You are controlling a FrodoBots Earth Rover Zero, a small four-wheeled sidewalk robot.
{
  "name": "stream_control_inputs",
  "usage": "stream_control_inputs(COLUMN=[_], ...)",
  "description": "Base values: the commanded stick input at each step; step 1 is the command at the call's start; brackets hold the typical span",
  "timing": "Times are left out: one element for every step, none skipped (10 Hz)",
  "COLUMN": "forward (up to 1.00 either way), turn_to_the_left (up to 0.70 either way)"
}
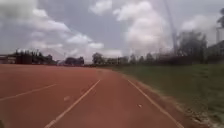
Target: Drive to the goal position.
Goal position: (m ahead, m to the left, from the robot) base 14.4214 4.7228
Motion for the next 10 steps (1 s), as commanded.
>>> stream_control_inputs(forward=[0.70,0.70,0.70,0.70,0.70,0.70,0.70,0.70,0.70,0.70], turn_to_the_left=[0.00,0.00,0.00,0.00,0.00,0.00,0.00,0.00,0.00,0.00])
